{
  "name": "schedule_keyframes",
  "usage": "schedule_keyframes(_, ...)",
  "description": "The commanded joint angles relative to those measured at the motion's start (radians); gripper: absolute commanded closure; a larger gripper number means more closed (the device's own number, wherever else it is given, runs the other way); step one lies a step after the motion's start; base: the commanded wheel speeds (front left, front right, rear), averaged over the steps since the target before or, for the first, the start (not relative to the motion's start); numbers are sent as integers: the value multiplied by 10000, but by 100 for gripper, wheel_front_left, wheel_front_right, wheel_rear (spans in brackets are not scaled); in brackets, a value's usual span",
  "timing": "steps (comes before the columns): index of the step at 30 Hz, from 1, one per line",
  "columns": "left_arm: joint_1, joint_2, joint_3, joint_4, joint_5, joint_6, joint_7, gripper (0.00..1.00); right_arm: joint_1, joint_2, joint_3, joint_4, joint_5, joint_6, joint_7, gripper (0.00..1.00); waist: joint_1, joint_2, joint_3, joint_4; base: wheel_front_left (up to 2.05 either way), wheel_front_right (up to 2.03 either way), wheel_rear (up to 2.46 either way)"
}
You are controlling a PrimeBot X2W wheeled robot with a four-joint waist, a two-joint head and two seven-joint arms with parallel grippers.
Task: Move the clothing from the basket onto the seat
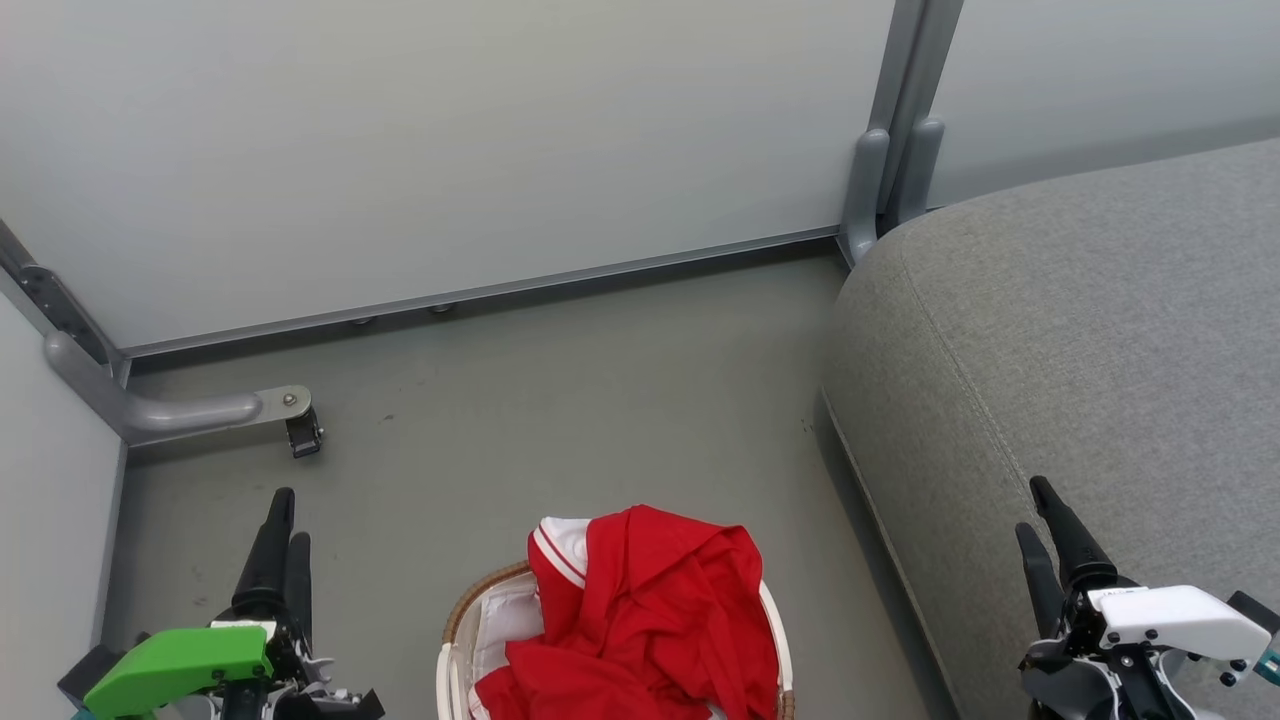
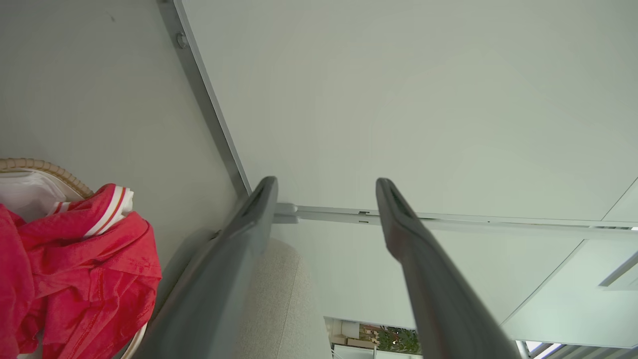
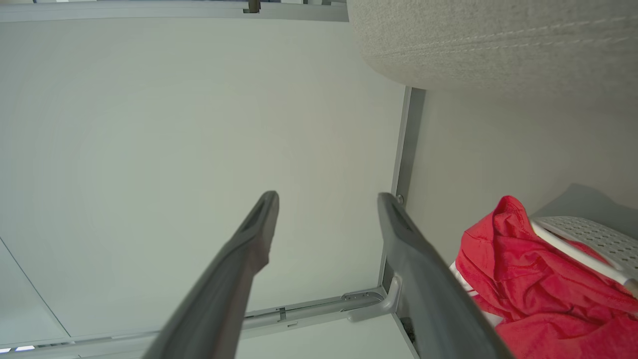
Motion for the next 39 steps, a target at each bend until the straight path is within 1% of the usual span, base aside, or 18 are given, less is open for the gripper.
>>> schedule_keyframes(1,-87,44,-70,-254,240,-26,-116,0,-73,-73,35,-216,-161,2,-135,0,0,-1,4,1,0,0,0)
schedule_keyframes(5,-48,49,-155,-380,620,-30,-305,0,-65,-82,-15,-250,-533,2,-325,0,0,-1,13,4,0,0,0)
schedule_keyframes(11,-16,57,-258,-646,1547,-35,-571,0,-65,-94,-92,-436,-1395,2,-592,0,0,-1,30,17,0,0,0)
schedule_keyframes(17,10,64,-301,-946,2585,-40,-829,0,-31,-107,-126,-732,-2754,3,-850,0,0,-1,54,33,0,0,0)
schedule_keyframes(24,80,71,-368,-1190,3840,-13,-1097,0,10,-119,-38,-898,-4044,3,-1122,0,0,-1,74,49,0,0,0)
schedule_keyframes(33,191,80,-691,-1488,5917,296,-1421,0,82,-130,159,-860,-5502,3,-1443,0,0,-1,96,60,0,0,0)
schedule_keyframes(39,314,86,-937,-1543,6842,478,-1623,0,100,-140,262,-767,-6261,3,-1647,0,0,-1,104,73,0,0,0)
